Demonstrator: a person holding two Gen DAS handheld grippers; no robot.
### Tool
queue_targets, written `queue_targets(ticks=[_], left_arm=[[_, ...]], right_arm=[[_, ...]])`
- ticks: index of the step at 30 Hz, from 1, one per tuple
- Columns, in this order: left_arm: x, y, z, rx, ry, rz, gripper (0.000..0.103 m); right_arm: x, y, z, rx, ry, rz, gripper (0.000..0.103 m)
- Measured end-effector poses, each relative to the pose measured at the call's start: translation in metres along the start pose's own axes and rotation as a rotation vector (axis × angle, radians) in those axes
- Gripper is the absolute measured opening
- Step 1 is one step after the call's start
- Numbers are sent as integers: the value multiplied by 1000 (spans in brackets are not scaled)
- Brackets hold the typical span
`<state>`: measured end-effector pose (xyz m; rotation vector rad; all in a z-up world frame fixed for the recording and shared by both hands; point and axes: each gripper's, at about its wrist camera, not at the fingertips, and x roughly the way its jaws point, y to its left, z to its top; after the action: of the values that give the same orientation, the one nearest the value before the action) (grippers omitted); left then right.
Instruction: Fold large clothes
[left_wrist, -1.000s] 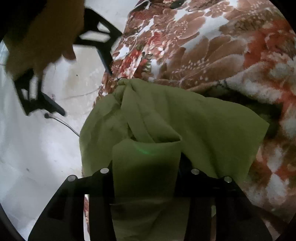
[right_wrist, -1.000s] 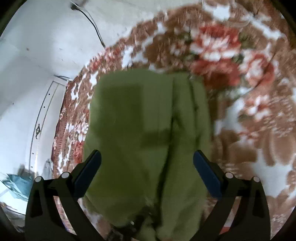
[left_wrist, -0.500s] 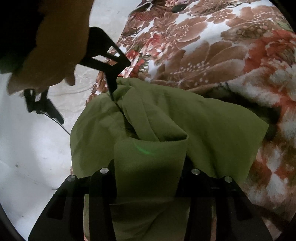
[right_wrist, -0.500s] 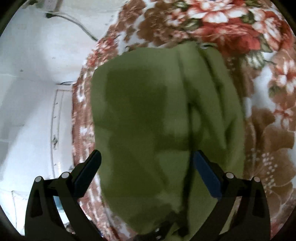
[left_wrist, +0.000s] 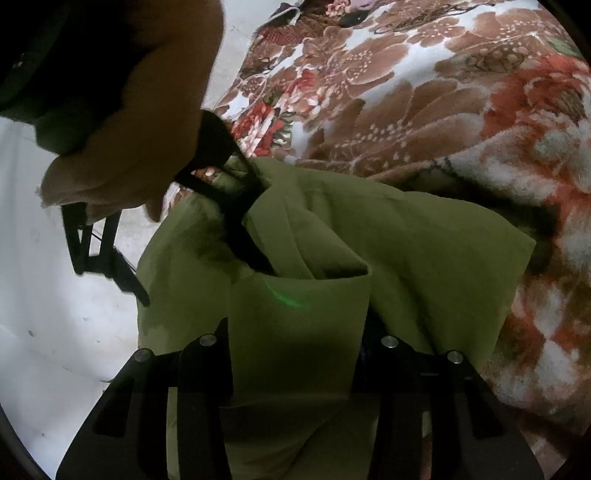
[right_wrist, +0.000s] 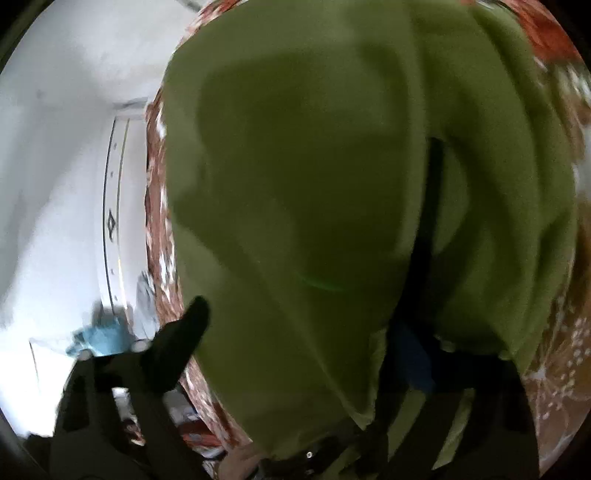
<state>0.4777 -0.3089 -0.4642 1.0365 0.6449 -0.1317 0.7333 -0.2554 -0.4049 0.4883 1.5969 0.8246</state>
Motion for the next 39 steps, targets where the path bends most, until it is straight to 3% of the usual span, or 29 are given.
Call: queue_targets(ticks=[1,3,4,6,9,13,15,16,23,27,29,32,36,39], left_arm=[[0,-1,0,1,0,2,42],[1,-1,0,1,2,-1,42],[2,-1,0,1,2,-3,42],[1,-2,0,5,-1,-3,42],[0,-2,-2,20,-18,1,42],[-7,4,-2,4,-40,-7,49],[-14,10,-2,-12,-52,-12,64],[-16,12,-2,-16,-55,-15,67],[-59,48,-8,-68,-140,-44,76],[-88,90,-30,-208,-196,-153,78],[-97,118,-45,-311,-224,-186,82],[-93,144,-65,-401,-236,-199,80],[-81,180,-94,-599,-304,-448,82],[-49,196,-106,-685,-210,-432,82]], right_arm=[[4,0,1,-2,9,2,72],[14,-7,1,-13,39,-25,36],[13,-11,-1,-4,39,-37,27],[10,-13,-4,-6,29,2,19],[4,-10,-9,-34,20,-7,10],[-5,0,-13,-60,-12,-49,6],[-10,-1,-19,-61,-26,-54,5],[-17,1,-21,-68,-34,-68,5],[-67,17,-36,-96,-41,-122,4],[-99,35,-48,-146,-63,-110,4],[-91,15,-48,-122,-50,-131,4],[-62,-33,-50,-29,-20,-168,4],[-49,-78,-60,17,-59,-180,3],[-57,-78,-69,50,-81,-173,4]])
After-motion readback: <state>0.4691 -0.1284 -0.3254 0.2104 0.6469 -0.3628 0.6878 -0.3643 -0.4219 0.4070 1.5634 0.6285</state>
